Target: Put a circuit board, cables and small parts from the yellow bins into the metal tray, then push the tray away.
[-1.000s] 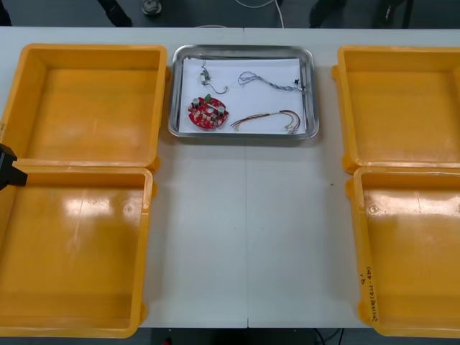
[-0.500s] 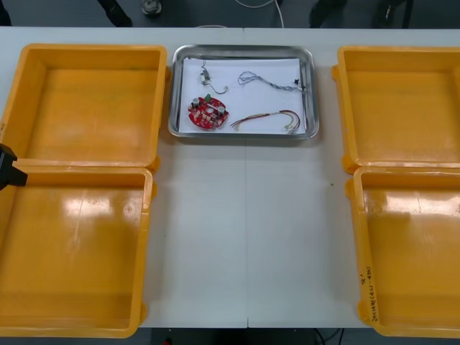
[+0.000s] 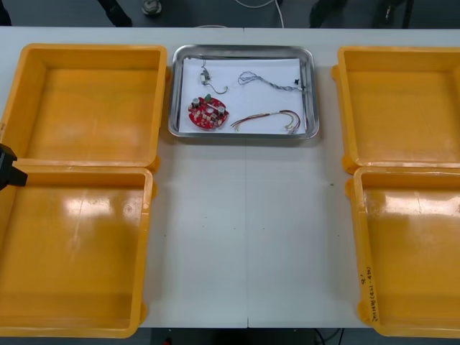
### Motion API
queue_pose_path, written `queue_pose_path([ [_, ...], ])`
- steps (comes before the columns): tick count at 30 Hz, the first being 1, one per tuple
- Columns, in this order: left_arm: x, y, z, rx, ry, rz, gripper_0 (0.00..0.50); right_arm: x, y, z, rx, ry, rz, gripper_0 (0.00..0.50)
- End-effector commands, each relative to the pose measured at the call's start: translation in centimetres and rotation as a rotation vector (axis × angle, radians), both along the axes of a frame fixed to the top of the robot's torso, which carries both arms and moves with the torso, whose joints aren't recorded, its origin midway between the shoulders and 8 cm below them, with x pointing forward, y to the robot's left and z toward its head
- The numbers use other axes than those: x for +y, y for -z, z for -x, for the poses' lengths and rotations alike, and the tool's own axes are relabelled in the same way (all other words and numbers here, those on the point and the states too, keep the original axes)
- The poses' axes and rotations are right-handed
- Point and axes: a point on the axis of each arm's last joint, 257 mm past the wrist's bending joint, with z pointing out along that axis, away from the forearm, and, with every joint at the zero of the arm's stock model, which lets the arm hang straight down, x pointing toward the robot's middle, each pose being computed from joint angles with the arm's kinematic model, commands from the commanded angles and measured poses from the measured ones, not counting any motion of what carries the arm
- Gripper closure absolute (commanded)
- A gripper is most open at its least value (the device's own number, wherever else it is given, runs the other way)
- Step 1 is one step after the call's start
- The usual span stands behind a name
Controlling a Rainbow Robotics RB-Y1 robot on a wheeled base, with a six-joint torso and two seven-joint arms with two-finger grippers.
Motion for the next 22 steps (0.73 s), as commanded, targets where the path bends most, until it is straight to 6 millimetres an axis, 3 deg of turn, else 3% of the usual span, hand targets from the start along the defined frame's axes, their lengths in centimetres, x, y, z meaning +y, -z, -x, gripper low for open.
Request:
queue_pose_path([
  [1, 1.82, -1.19, 0.28, -0.018, 0.023, -0.073, 0.000, -1.46, -3.17, -0.58, -0.052, 0.040, 0.027, 0.000],
  [22, 1.82, -1.19, 0.28, -0.018, 0.023, -0.073, 0.000, -1.39, -2.96, -0.35, -0.040, 0.047, 0.021, 0.000],
])
